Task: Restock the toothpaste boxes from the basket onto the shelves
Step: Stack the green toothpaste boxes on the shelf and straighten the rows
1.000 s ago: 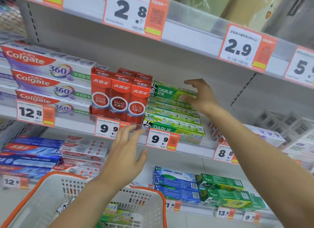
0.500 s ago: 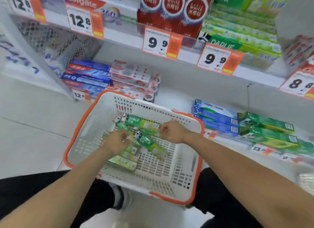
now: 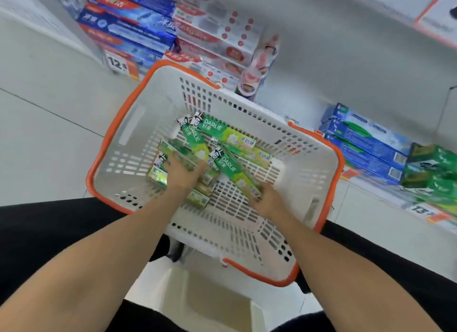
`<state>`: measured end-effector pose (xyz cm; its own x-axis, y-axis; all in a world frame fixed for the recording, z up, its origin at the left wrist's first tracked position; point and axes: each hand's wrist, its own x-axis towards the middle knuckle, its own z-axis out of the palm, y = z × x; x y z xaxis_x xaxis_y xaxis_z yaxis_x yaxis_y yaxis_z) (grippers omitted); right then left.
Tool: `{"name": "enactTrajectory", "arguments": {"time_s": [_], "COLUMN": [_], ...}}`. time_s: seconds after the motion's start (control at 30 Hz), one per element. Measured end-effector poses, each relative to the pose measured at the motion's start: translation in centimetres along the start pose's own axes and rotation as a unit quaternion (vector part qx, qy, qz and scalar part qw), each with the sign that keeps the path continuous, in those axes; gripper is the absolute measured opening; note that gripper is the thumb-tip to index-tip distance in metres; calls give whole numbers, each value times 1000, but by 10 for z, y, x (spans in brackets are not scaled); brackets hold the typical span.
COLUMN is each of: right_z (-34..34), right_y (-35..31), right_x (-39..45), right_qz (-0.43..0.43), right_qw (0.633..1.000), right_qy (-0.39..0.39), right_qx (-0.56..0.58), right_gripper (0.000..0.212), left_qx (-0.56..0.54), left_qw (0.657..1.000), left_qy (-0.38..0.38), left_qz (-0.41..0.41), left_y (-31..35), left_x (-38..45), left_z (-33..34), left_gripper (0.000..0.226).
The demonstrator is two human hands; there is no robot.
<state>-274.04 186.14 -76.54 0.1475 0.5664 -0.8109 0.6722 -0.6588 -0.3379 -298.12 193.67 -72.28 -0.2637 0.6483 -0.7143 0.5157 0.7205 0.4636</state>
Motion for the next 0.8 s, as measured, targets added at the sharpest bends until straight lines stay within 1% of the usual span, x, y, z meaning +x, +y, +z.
{"name": "enactTrajectory", "arguments": {"time_s": [0.03,0.07,0.1,0.13,0.17,0.2,0.27,0.3,0.33,0.37,0.5,0.6,0.7,0.73,0.8], "right_z": [3,5,8,7,7,6,1,-2,-6,-9,-38,-76,-119,-133,-162], "right_y": [4,4,6,4,2,-1,-3,-4,-6,-8,-26,-46,-65,-74,-90], "right_x": [3,5,9,12,14,15,18,17,15,14,-10,-41,-77,-92,-128], "right_qz": [6,13,15,16,18,22,9,4,-3,-4,-33,-52,-80,-92,-114], "right_qw": [1000,999,998,996,994,994,998,999,999,999,996,991,978,971,957], "right_qy": [-12,-11,5,30,45,43,13,-10,-30,-40,-56,-85,-83,-73,-49], "right_qx": [23,44,65,79,95,98,54,37,25,10,-60,-91,-173,-208,-262], "right_gripper": [67,68,67,67,66,59,27,33,40,43,50,44,50,53,57], "left_qx": [-48,-94,-137,-174,-198,-193,-153,-149,-151,-155,-141,-70,-35,-29,-11], "left_qw": [998,991,981,971,964,965,973,972,970,966,957,969,973,972,967], "left_qy": [20,22,16,2,-13,-15,-26,-41,-65,-94,-192,-212,-222,-233,-253], "left_qz": [-44,-92,-134,-165,-178,-177,-173,-175,-180,-186,-166,-109,-52,-30,16], "left_y": [3,3,2,4,5,5,7,5,4,2,0,10,29,37,55], "left_x": [8,16,23,25,26,27,22,20,16,12,-13,-36,-64,-74,-92], "left_z": [2,3,3,1,0,0,-1,-3,-5,-9,-32,-51,-73,-83,-101], "left_gripper": [114,121,124,121,110,90,47,36,33,34,43,38,31,32,44]}}
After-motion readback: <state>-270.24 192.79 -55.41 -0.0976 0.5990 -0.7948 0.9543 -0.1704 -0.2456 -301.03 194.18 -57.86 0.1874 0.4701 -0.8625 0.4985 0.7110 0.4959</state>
